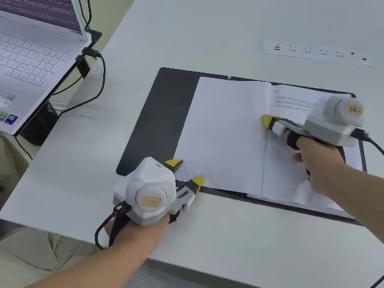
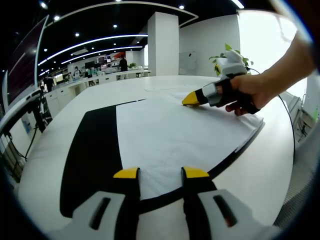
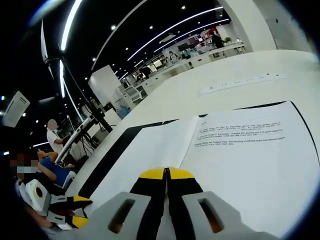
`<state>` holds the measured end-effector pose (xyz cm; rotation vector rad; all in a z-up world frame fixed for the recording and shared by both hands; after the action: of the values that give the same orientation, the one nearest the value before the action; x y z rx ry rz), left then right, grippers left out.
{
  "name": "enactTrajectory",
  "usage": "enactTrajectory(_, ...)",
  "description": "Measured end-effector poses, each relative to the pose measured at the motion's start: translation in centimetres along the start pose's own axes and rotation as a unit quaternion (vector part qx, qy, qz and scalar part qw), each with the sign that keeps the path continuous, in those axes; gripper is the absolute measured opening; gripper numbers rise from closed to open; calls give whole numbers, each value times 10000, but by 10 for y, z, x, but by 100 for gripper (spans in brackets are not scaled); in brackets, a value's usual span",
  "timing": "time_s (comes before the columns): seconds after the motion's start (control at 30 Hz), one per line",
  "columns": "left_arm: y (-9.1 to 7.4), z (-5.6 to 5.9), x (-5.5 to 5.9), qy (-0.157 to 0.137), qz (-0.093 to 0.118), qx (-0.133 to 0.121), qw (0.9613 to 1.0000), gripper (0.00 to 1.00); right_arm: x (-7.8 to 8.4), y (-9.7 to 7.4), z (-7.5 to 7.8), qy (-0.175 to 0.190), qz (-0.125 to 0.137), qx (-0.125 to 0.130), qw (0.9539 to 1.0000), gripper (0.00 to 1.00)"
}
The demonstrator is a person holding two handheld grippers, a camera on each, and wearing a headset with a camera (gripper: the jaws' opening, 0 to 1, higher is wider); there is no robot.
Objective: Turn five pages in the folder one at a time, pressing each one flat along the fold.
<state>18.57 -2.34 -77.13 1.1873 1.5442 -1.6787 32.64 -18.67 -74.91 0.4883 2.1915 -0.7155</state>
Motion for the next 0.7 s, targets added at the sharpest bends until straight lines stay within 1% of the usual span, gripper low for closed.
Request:
enactTrajectory(0.27, 0, 0, 0, -10, 4, -4, 10000, 31, 7, -8, -3, 94, -85, -41, 9999, 0)
enactTrajectory(0.6, 1, -1, 1, -12, 11, -5, 10000, 31, 19, -20, -10, 38, -202, -61, 9998, 0)
enactTrajectory(0.7, 0, -1, 0, -17, 15, -5, 10000, 31, 22, -22, -13, 72, -205, -87, 9997, 0)
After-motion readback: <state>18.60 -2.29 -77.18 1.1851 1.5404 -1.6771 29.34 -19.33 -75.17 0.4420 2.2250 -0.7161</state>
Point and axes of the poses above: the centre of the closed fingertips' face, and the gripper's own axes: y roughly forward along the fingers, z roughly to its right, x roughly out of its underside, the point moved 4 cm from there along -y, roughly backward along the fingers, and after that the axes turned 10 degrees about -x, right-handed, at the moved point
